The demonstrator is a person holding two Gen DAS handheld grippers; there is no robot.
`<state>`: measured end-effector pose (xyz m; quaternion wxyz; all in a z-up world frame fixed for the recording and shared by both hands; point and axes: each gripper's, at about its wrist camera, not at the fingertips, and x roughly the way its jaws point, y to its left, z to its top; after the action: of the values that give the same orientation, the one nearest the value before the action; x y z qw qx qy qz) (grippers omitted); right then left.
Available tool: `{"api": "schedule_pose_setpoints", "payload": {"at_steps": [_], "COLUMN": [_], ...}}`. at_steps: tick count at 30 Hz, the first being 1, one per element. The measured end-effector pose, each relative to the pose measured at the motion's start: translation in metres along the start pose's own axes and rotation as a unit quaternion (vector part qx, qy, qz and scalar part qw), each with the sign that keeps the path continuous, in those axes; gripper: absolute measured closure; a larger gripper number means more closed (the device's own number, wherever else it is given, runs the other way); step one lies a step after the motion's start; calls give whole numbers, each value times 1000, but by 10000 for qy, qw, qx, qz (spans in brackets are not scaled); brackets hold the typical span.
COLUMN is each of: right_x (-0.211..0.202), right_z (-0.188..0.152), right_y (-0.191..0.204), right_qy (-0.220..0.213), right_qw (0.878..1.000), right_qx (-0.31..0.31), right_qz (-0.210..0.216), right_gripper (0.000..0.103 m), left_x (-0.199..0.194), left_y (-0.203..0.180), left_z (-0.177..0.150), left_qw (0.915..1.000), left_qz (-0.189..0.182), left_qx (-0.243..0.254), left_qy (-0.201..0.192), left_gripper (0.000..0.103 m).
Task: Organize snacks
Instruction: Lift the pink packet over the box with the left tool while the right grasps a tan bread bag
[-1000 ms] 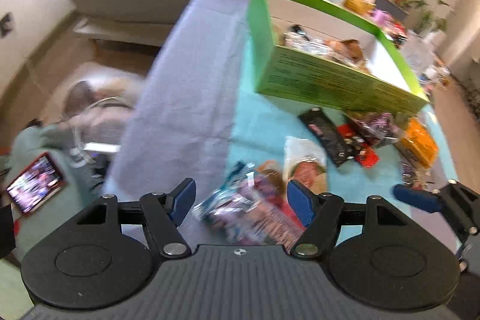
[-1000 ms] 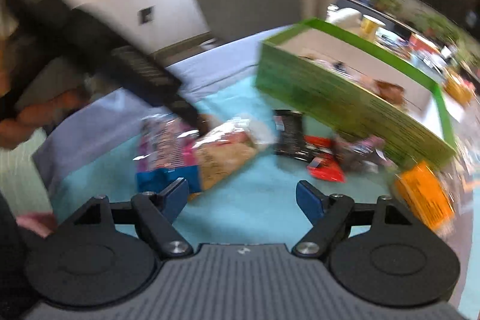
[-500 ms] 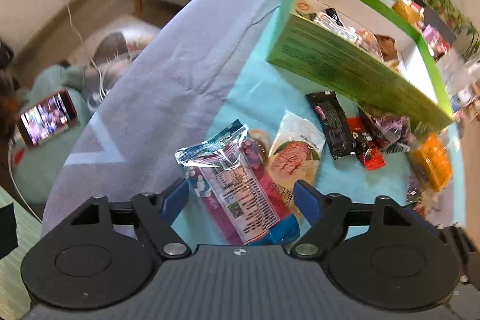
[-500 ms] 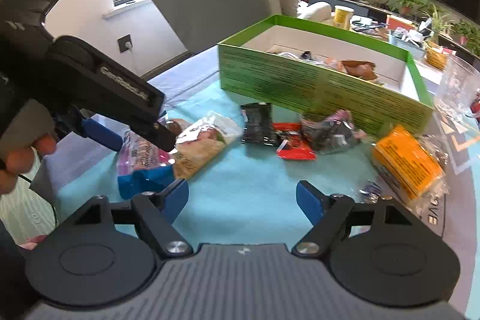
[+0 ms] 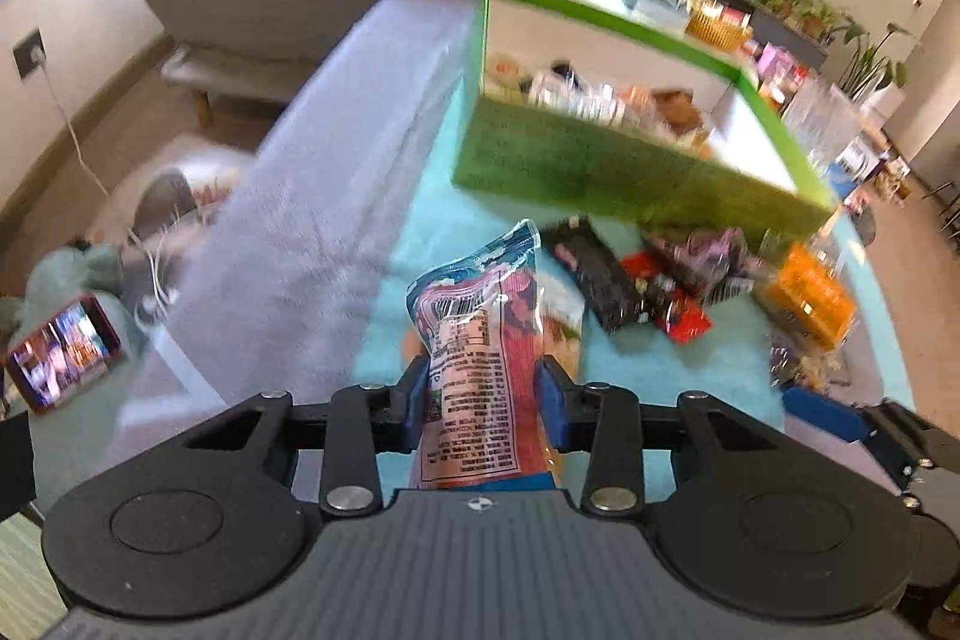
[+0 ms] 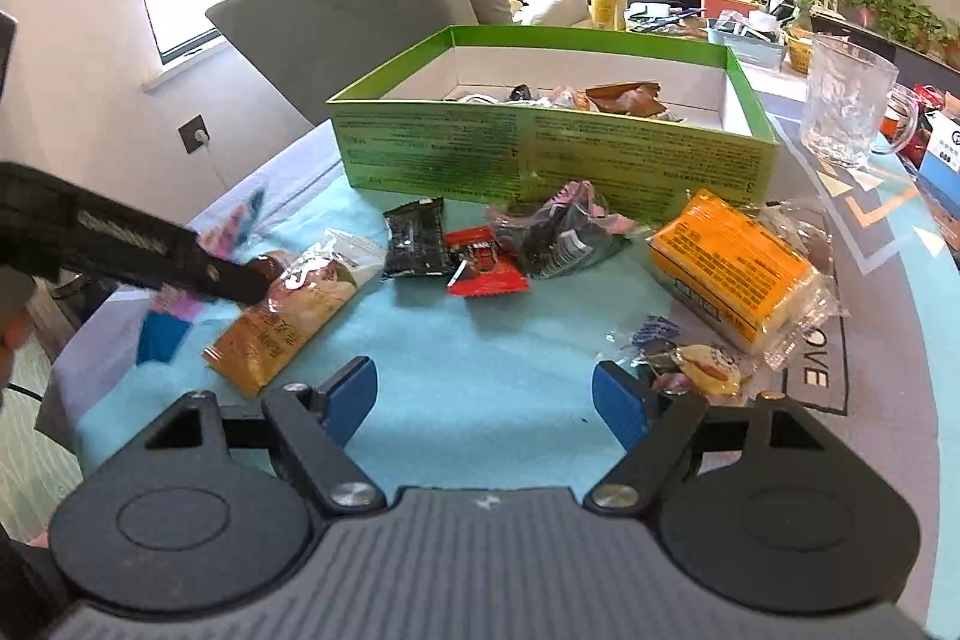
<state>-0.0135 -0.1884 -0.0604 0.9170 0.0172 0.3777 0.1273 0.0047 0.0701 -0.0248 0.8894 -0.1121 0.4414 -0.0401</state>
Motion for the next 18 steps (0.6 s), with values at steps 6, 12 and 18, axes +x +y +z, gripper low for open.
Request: {"api": "schedule_pose_setpoints", "payload": {"at_steps": [6, 12, 18], "right_x": [5, 22, 48], "right_z": [8, 14, 25], "right_y": [16, 48, 83], "right_qy": [25, 240, 376], "right_qw": [9994, 9969, 9979], "right_qx": [-37, -226, -414], "right_qz": [350, 710, 318], "right_gripper": [43, 43, 43], "left_x": [-16, -9, -7], "left_y": [4, 17, 28], "left_z": [8, 7, 10], "left_qw": [9983, 9988, 9987], "left_qz": [170, 68, -2], "left_qx": [226, 157, 141], "left_qy": [-510, -465, -480], "left_gripper": [68, 68, 68]}}
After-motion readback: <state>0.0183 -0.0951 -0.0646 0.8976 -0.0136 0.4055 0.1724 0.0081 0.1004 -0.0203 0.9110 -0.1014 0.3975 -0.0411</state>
